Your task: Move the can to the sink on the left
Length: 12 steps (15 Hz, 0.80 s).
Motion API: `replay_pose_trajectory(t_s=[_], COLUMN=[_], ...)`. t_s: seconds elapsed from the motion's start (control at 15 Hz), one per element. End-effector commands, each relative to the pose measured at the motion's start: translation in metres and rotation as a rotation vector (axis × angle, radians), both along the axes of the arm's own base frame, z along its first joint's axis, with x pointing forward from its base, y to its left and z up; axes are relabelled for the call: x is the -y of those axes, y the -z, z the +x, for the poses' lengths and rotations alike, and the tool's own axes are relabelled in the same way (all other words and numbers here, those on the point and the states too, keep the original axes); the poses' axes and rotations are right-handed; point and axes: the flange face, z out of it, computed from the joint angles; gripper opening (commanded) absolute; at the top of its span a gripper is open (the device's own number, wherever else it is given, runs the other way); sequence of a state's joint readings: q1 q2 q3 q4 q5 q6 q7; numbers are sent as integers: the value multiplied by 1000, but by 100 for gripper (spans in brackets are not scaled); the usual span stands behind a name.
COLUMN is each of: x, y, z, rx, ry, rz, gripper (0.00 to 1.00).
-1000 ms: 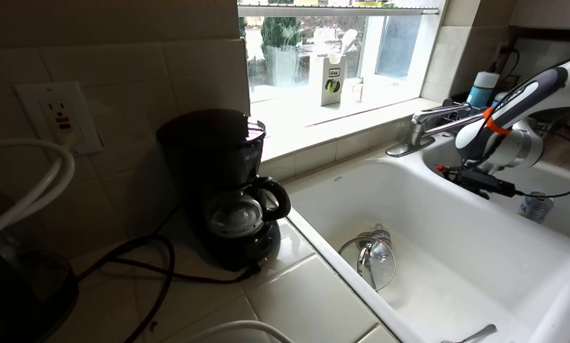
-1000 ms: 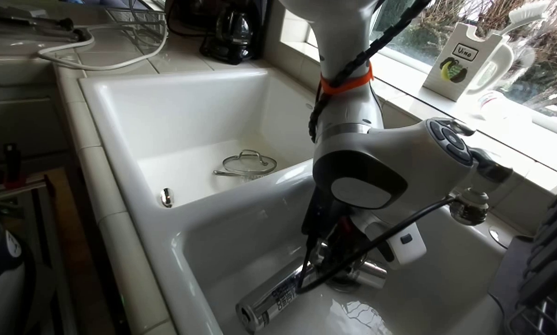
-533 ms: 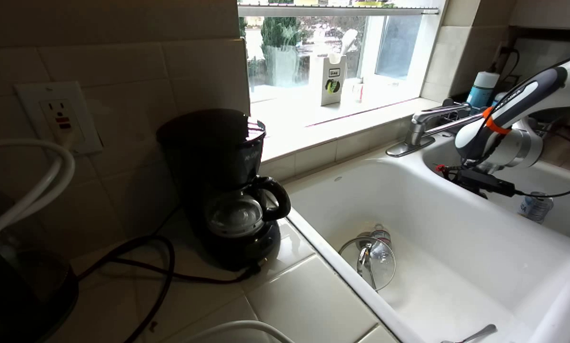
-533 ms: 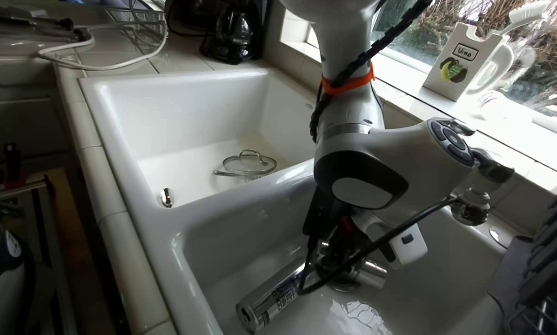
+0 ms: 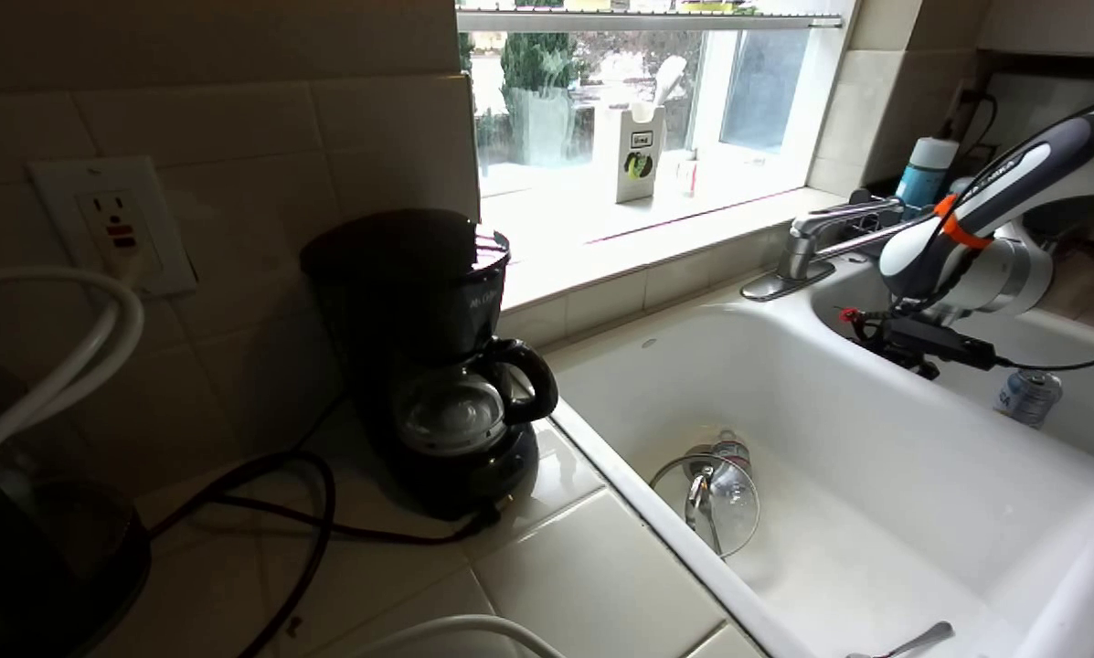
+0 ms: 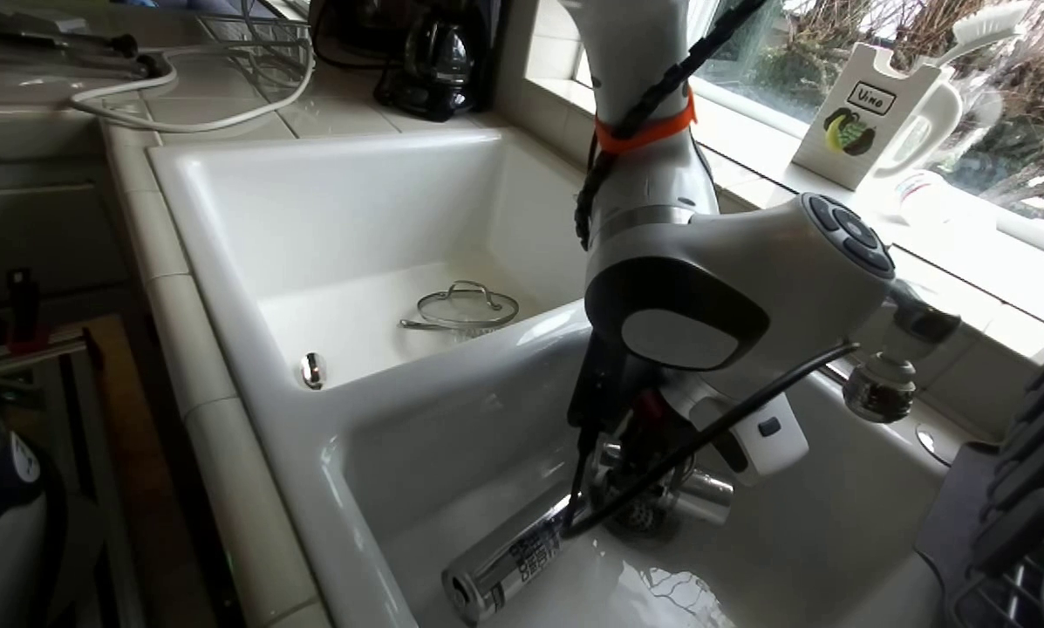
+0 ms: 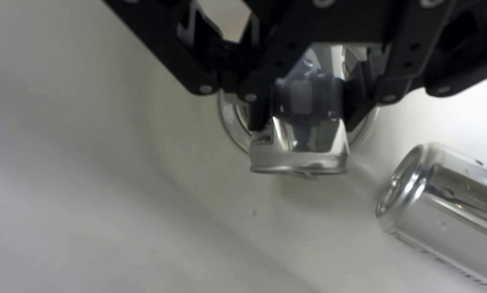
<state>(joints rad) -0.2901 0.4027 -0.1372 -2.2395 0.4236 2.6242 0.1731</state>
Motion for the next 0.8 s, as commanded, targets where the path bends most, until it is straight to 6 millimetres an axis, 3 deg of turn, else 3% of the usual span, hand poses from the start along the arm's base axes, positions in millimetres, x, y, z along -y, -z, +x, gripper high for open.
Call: replay_pose_trajectory(t_s=[0.0,0.4,0.73], x=[-11,-14,-19], y=[-27,-56,-95], z=[-13,-34,-59], rx=[4,10,63], ry=[-22,-20,-46], rz=[-8,-32,-65], gripper=[23,23,23])
